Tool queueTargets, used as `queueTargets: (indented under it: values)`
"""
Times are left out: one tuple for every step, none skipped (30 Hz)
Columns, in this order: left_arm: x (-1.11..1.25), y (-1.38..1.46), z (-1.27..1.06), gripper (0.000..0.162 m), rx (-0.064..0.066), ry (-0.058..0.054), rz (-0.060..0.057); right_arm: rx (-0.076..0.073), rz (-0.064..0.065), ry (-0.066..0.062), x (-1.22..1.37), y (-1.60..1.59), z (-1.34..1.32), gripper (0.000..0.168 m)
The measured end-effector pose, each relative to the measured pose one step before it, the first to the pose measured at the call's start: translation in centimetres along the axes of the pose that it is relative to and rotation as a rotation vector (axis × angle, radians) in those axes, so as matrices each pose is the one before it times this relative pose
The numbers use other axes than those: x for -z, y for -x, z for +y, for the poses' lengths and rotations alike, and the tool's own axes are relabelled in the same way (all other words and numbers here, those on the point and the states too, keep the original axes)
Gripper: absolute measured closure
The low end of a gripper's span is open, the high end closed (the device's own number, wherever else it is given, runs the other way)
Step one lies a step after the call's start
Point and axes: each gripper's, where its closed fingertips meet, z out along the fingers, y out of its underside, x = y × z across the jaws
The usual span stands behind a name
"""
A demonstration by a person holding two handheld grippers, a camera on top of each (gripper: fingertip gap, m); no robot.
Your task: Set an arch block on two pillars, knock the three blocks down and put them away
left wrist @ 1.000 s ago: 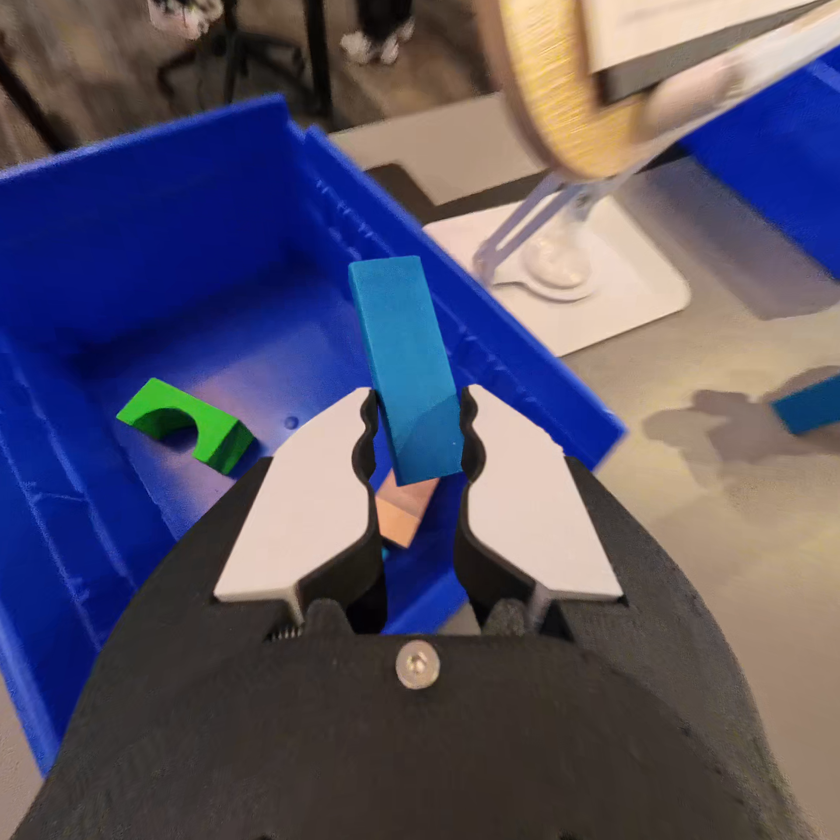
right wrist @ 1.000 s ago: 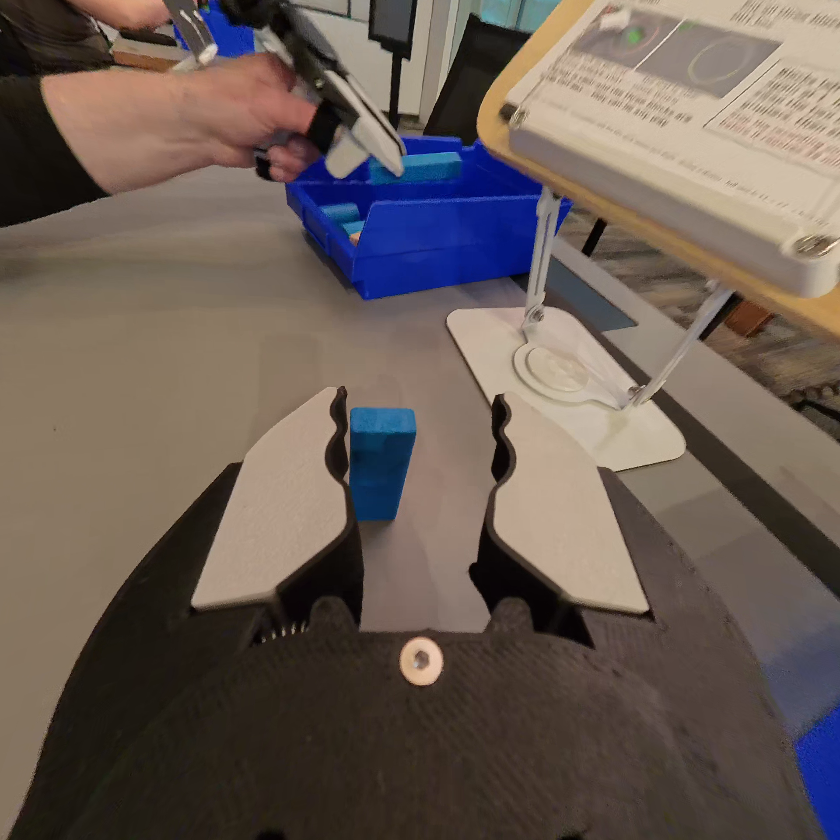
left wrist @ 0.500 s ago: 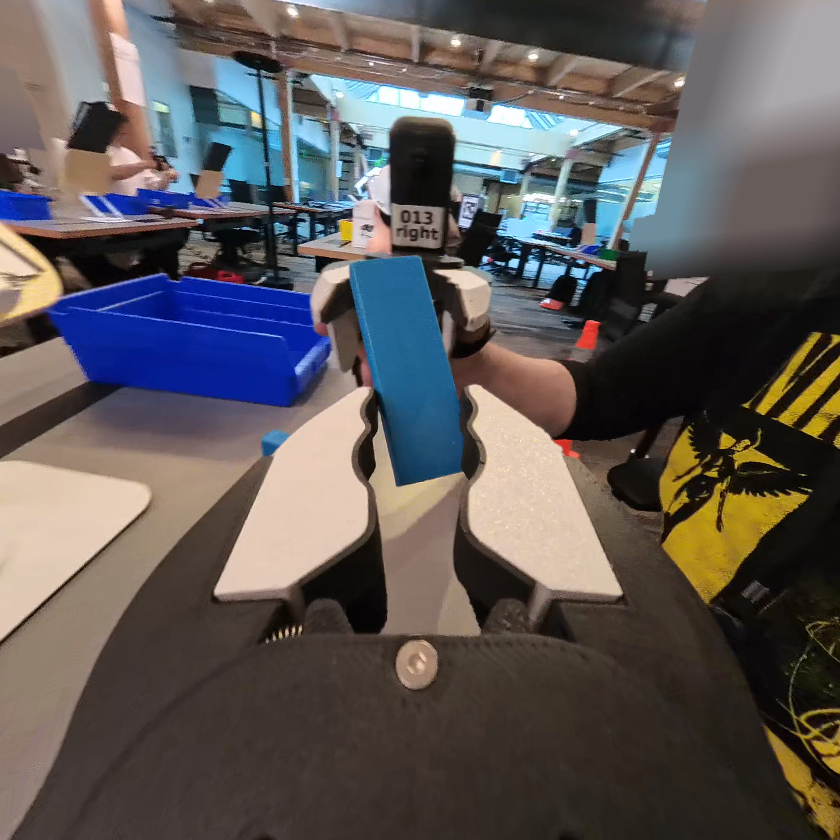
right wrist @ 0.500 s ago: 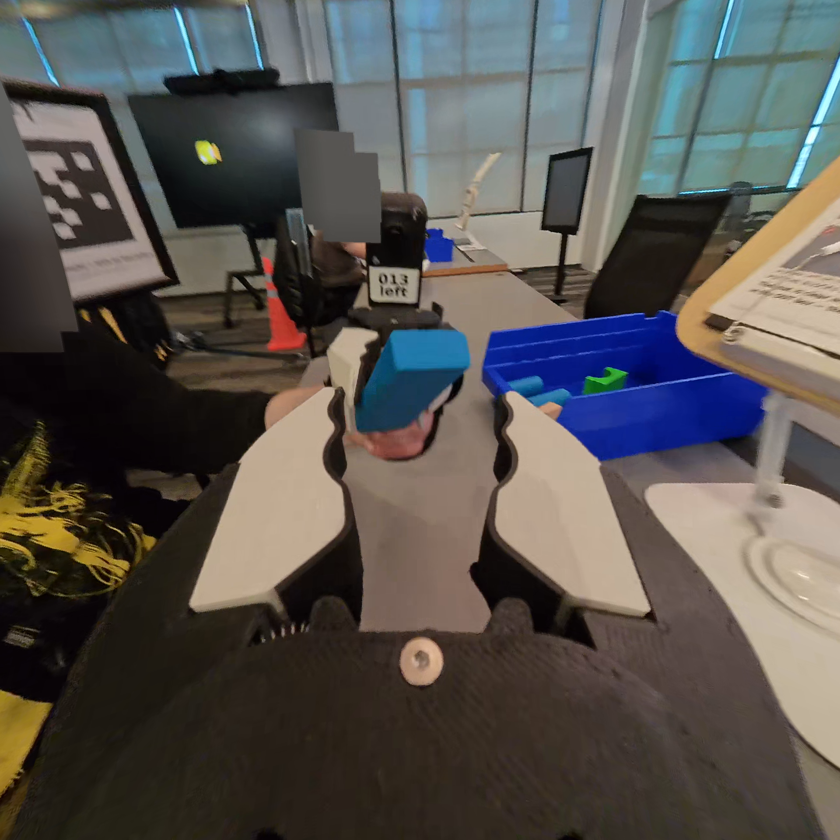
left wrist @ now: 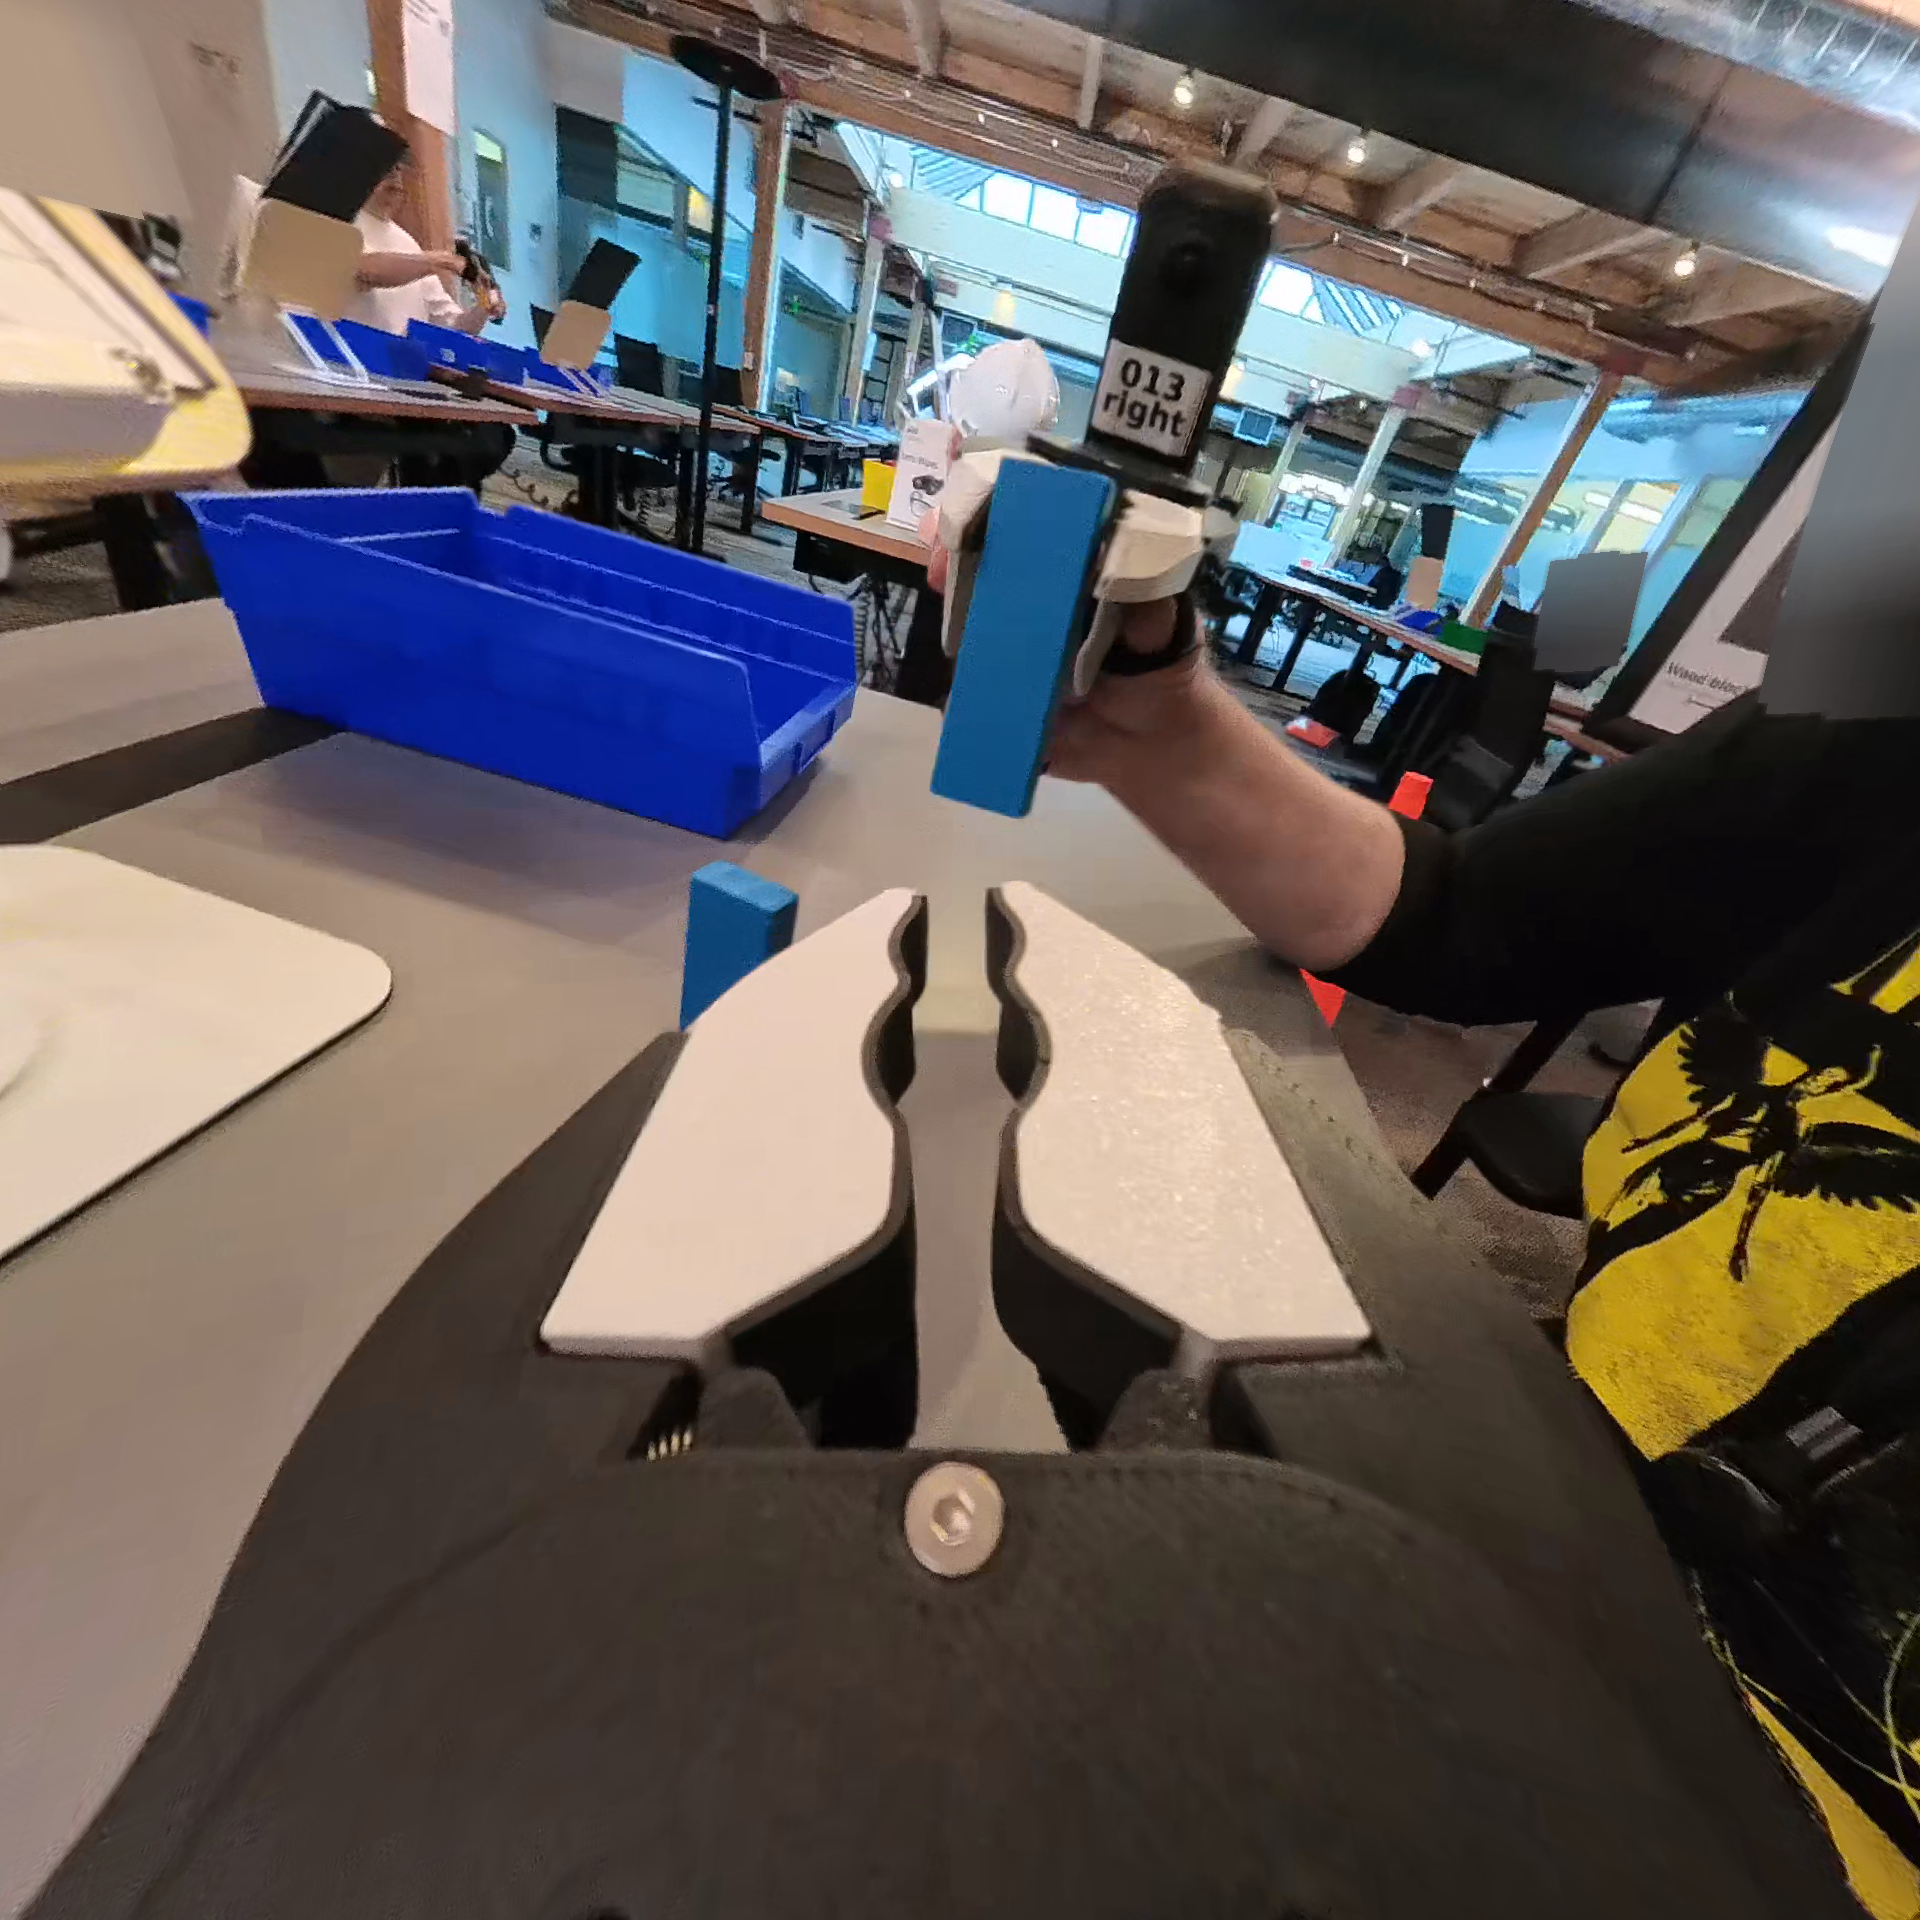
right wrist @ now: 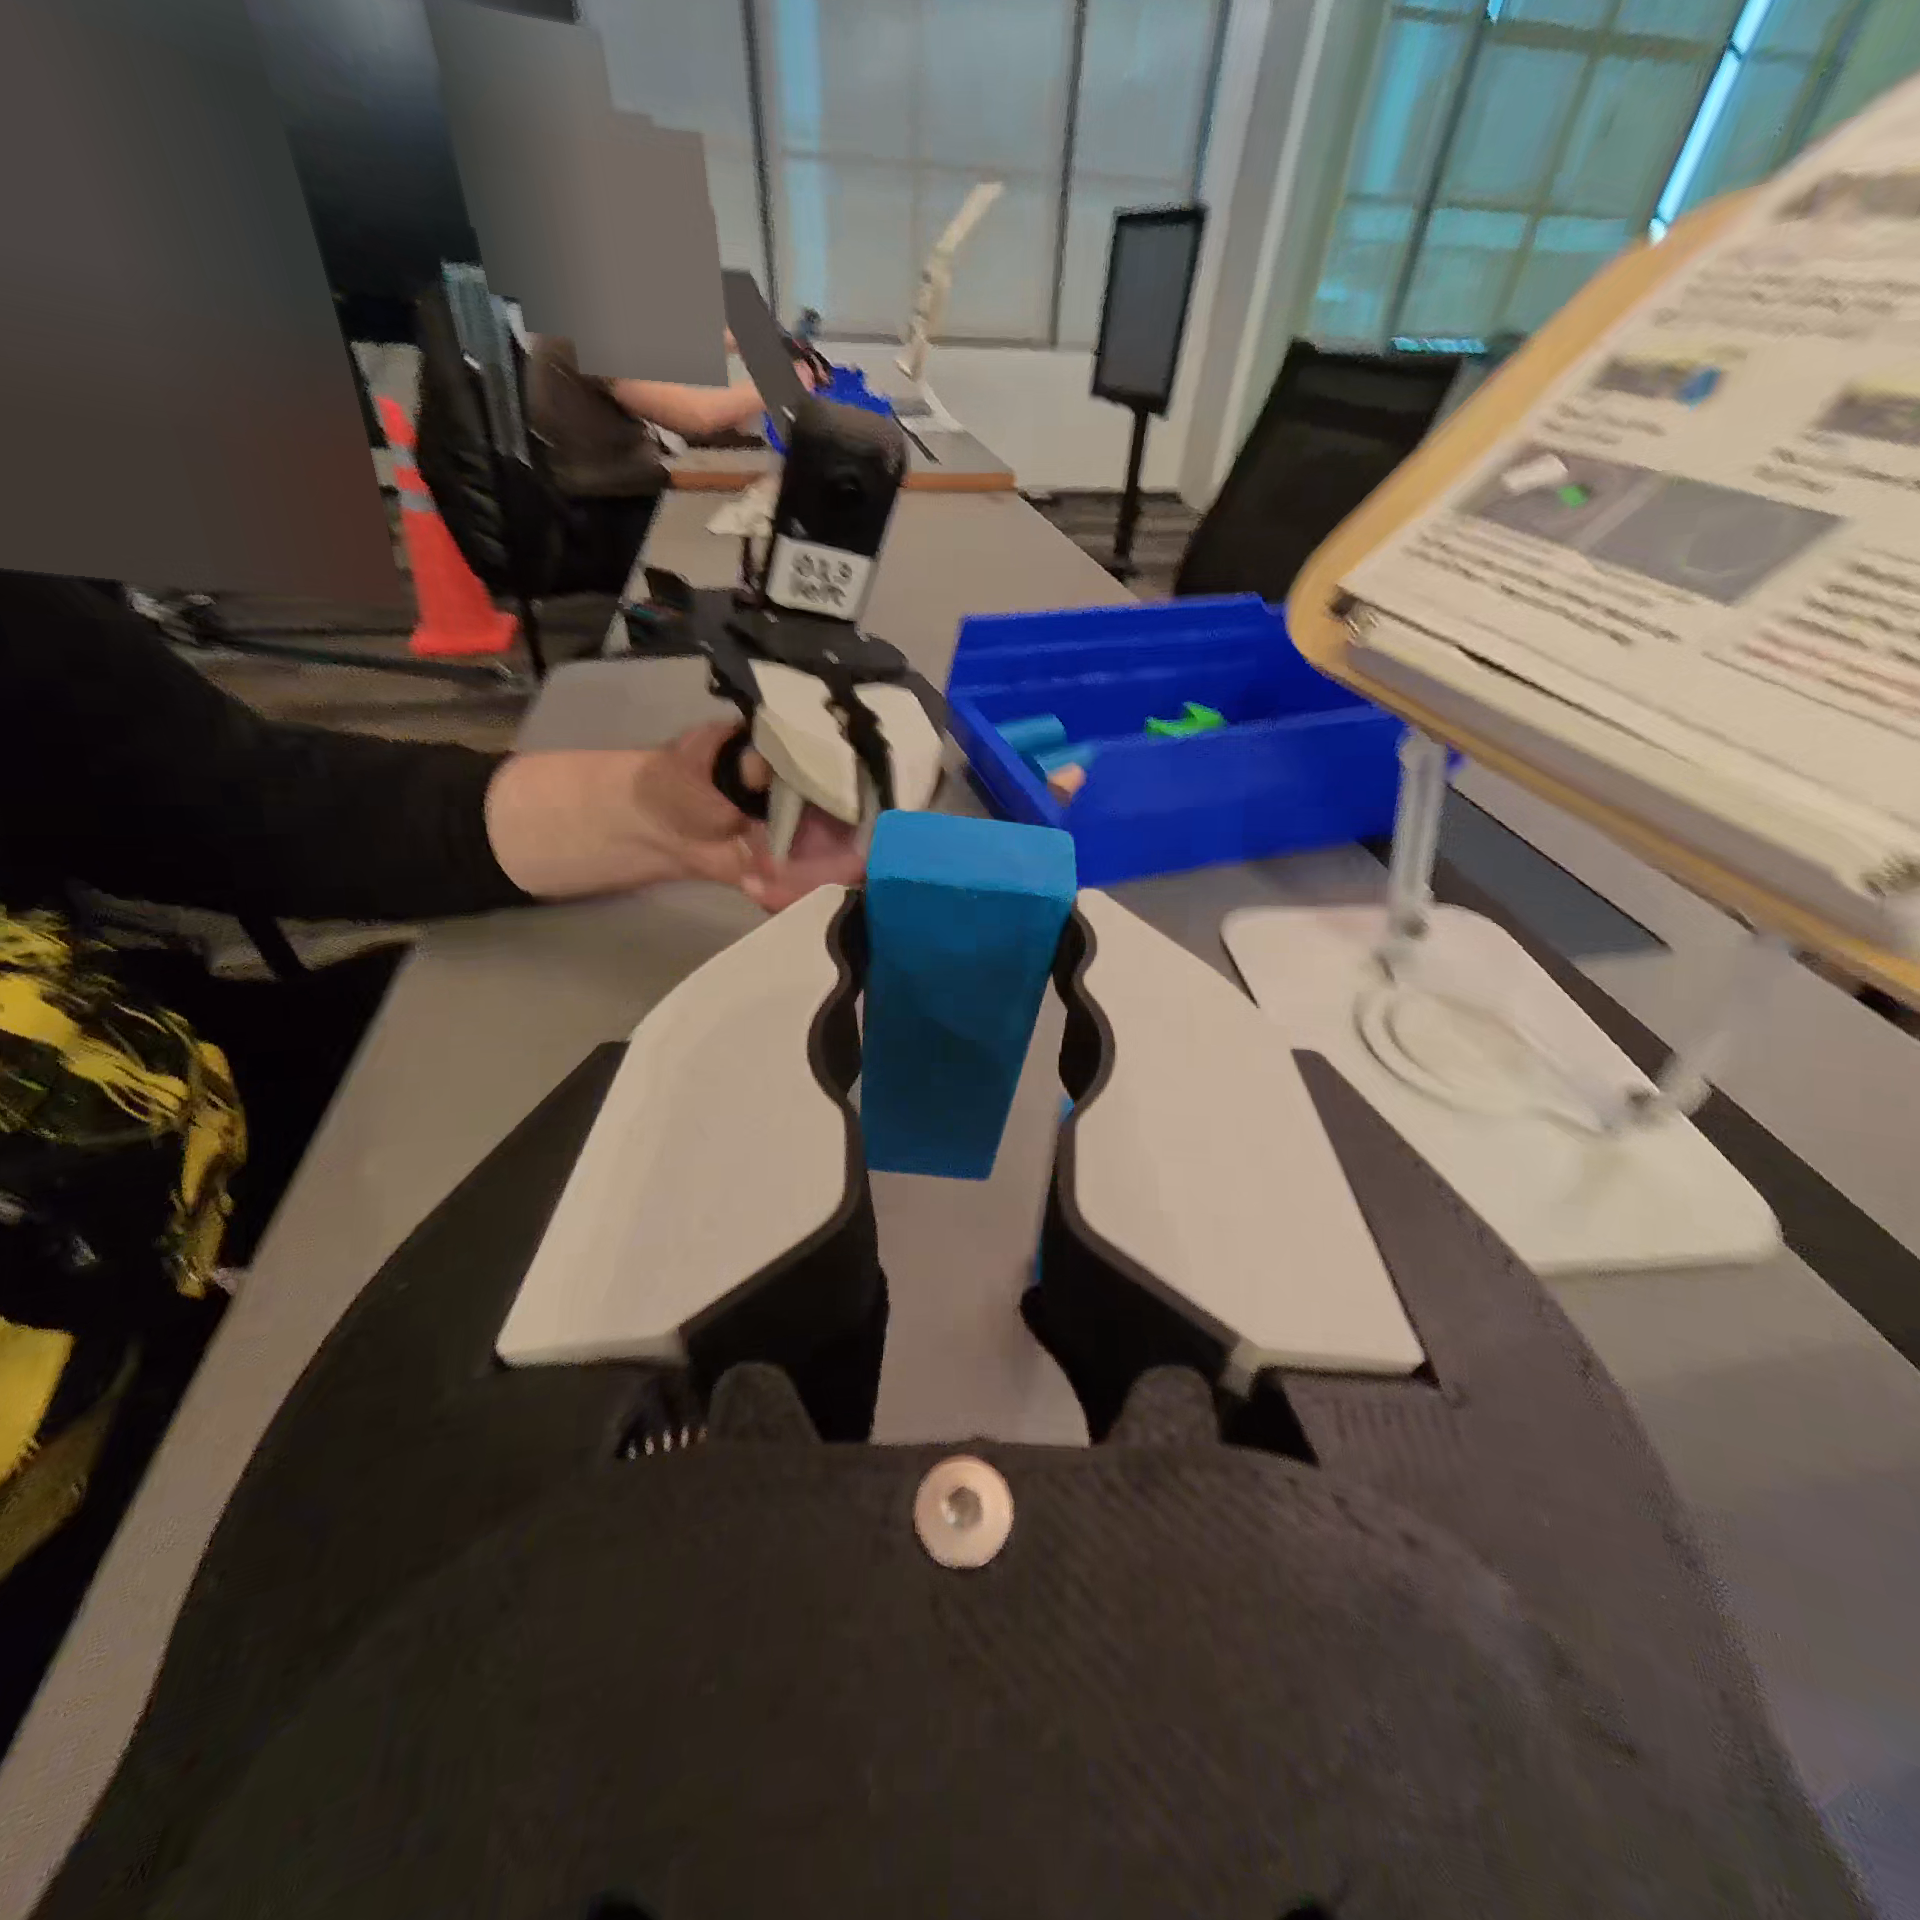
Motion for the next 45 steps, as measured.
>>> queueTargets:
  values:
    - [0.107, 0.444, 0.218, 0.154, 0.018, -0.0051, -0.0034, 0.0101, 0.0328, 0.0346, 0.65, -0.969, 1.003, 0.134]
    - [-0.021, 0.477, 0.269, 0.155, 0.0179, 0.0037, -0.0103, 0.0113, 0.0315, 0.0279, 0.368, -0.984, 1.099, 0.134]
    - [-0.116, 0.428, 0.324, 0.155, 0.0096, 0.0139, -0.0132, -0.0115, 0.0269, 0.0188, 0.087, -0.912, 1.067, 0.134]
    - [-0.116, 0.341, 0.281, 0.155, 0.0004, 0.0105, -0.0135, -0.022, 0.0093, 0.0139, -0.176, -0.537, 0.949, 0.134]
    - [-0.084, 0.261, 0.202, 0.156, 0.0002, 0.0049, -0.0109, -0.0049, 0.004, 0.0072, -0.349, -0.223, 0.764, 0.134]
    - [-0.068, 0.17, 0.223, 0.156, 0.0038, 0.0069, -0.005, 0.0154, 0.0125, 0.0102, -0.455, -0.184, 0.757, 0.134]
    - [-0.041, 0.165, 0.213, 0.156, 0.004, 0.0077, -0.0051, 0.0135, 0.0097, 0.027, -0.498, -0.164, 0.912, 0.134]
    - [-0.007, 0.164, 0.16, 0.156, 0.0015, 0.0048, -0.0071, 0.0038, 0.0035, 0.0251, -0.499, -0.101, 0.842, 0.134]
    - [0.008, 0.166, 0.112, 0.156, 0.0023, 0.0021, -0.0066, -0.0039, -0.004, 0.0071, -0.429, 0.022, 0.575, 0.134]
    - [-0.008, 0.139, 0.08, 0.156, 0.0045, 0.0018, -0.0042, -0.0037, -0.0116, 0.0017, -0.36, 0.153, 0.478, 0.134]
    - [-0.005, 0.1, 0.069, 0.156, 0.005, 0.0011, -0.0011, 0.0002, -0.007, 0.0146, -0.268, 0.104, 0.568, 0.134]
    - [-0.022, 0.065, 0.067, 0.157, 0.0035, 0.0011, -0.0002, 0.0008, -0.0007, 0.016, -0.176, 0.024, 0.534, 0.134]
    - [-0.036, 0.066, 0.114, 0.158, 0.0014, 0.0034, -0.001, -0.0016, -0.0047, 0.0046, -0.13, 0.063, 0.366, 0.134]
    - [-0.06, 0.072, 0.132, 0.158, 0.0006, 0.0055, -0.002, -0.0037, -0.0104, -0.0034, -0.116, 0.153, 0.263, 0.134]
    - [-0.081, 0.04, 0.163, 0.158, 0.0004, 0.0076, -0.0009, -0.0051, -0.011, -0.0013, -0.168, 0.123, 0.249, 0.134]
    - [-0.082, -0.002, 0.118, 0.158, -0.0015, 0.0064, 0.0002, -0.0058, -0.0112, 0.0003, -0.199, 0.114, 0.246, 0.134]
    - [-0.072, -0.02, 0.064, 0.158, -0.0024, 0.0031, 0.0003, -0.0019, -0.0106, -0.001, -0.187, 0.094, 0.192, 0.134]
    - [-0.056, -0.041, 0.02, 0.158, -0.0012, 0.0014, 0.0019, 0.0008, -0.0083, -0.0024, -0.161, 0.082, 0.122, 0.134]
    - [-0.047, -0.063, 0.031, 0.158, -0.0007, 0.002, 0.0027, -0.0025, -0.0108, -0.0018, -0.108, 0.088, 0.094, 0.134]
    - [-0.036, -0.059, 0.042, 0.158, -0.0018, 0.0023, 0.0017, -0.0025, -0.0048, 0.001, -0.06, 0.019, 0.109, 0.134]
    - [-0.023, -0.056, 0.016, 0.158, -0.002, 0.001, 0.0015, 0.0002, 0.0028, 0.0029, -0.03, -0.077, 0.137, 0.134]
    - [-0.013, -0.055, 0.01, 0.158, -0.0006, -0.0001, 0.0016, 0.0006, 0.0014, 0.0033, 0.043, -0.067, 0.125, 0.134]
    - [-0.01, -0.027, 0.038, 0.158, -0.0005, 0.0018, 0.0009, -0.0006, 0.0037, 0.0012, 0.086, -0.104, 0.085, 0.134]
    - [-0.023, 0.005, 0.058, 0.158, -0.0021, 0.0041, -0.0013, -0.0036, 0.001, -0.0023, 0.111, -0.085, 0.026, 0.134]
    - [-0.016, 0.002, 0.032, 0.158, -0.0022, 0.002, -0.001, -0.0042, -0.0032, -0.0036, 0.079, -0.018, 0.011, 0.134]
    - [-0.005, -0.007, -0.009, 0.158, 0.0011, -0.0011, 0.0012, -0.0014, -0.0027, -0.0031, 0.044, 0.013, 0.025, 0.134]
    - [0.003, -0.005, -0.001, 0.158, 0.002, -0.0012, 0.0011, 0.0002, 0.0006, 0.0004, -0.011, -0.027, 0.085, 0.134]
    - [-0.007, 0.014, 0.021, 0.158, -0.0002, 0.0011, -0.0004, 0.0012, -0.0025, 0.006, -0.025, 0.04, 0.118, 0.134]
    - [-0.003, 0.011, 0.028, 0.158, -0.0017, 0.0004, -0.0004, 0.0055, -0.0003, 0.0072, -0.02, 0.029, 0.1, 0.134]
    - [0.007, -0.008, 0.002, 0.158, -0.0003, -0.0008, 0.0008, 0.0051, 0.0023, 0.0051, -0.001, 0.002, 0.094, 0.133]
    - [-0.002, -0.001, 0.012, 0.158, 0.0009, 0.0004, 0.0005, 0.0019, 0.0005, 0.0028, 0.011, 0.01, 0.054, 0.133]
    - [-0.005, 0.008, 0.019, 0.158, -0.0003, 0.0007, -0.0006, 0.0024, -0.0023, -0.0017, 0.022, 0.056, -0.012, 0.134]
    - [-0.005, -0.014, 0.002, 0.158, -0.0006, -0.0001, 0.0004, -0.0004, 0.003, -0.0019, 0.028, -0.043, -0.02, 0.134]
    - [-0.009, -0.026, 0.022, 0.158, 0.0002, 0.0002, 0.002, -0.0029, 0.0007, -0.0031, 0.032, -0.034, -0.031, 0.134]
    - [-0.019, -0.004, 0.043, 0.158, -0.0001, 0.002, 0.0004, -0.0026, -0.0026, -0.0032, 0.031, 0.008, -0.033, 0.134]
    - [-0.028, 0.022, 0.055, 0.158, -0.0007, 0.0021, -0.0014, -0.003, -0.0002, 0.0004, 0.034, -0.012, 0.016, 0.134]
    - [-0.022, -0.001, 0.021, 0.158, 0.0, 0.0004, 0.0005, 0.001, 0.0011, -0.0002, 0.025, 0.001, 0.006, 0.134]
    - [-0.021, -0.03, 0.034, 0.158, 0.0009, 0.0006, 0.0025, 0.0035, -0.0004, -0.0001, 0.009, 0.052, 0.011, 0.134]
    - [-0.018, -0.006, 0.034, 0.158, -0.0003, 0.002, 0.0005, -0.0004, 0.0002, 0.0015, 0.011, 0.0, 0.02, 0.134]
    - [-0.012, 0.003, 0.035, 0.158, -0.0015, 0.0016, -0.0008, -0.0058, -0.0001, 0.0049, 0.006, -0.029, 0.076, 0.131]
    - [-0.012, -0.016, 0.012, 0.158, -0.0005, 0.0008, 0.0008, -0.0042, 0.0, 0.002, -0.004, -0.021, 0.031, 0.127]
    - [-0.004, -0.016, 0.01, 0.158, 0.0008, 0.0003, 0.0016, -0.0004, 0.0009, -0.0015, 0.031, -0.016, -0.016, 0.127]
    - [-0.014, -0.007, 0.02, 0.158, 0.0, 0.0007, 0.0001, -0.0019, 0.0032, 0.0024, 0.006, -0.048, 0.038, 0.127]
    - [-0.011, 0.01, 0.024, 0.157, -0.0011, 0.0011, -0.0007, -0.001, -0.0003, 0.0029, -0.014, 0.008, 0.046, 0.126]
    - [-0.001, 0.008, 0.026, 0.157, -0.0003, 0.0012, -0.0006, 0.0009, 0.0024, 0.0013, -0.015, -0.02, 0.018, 0.126]
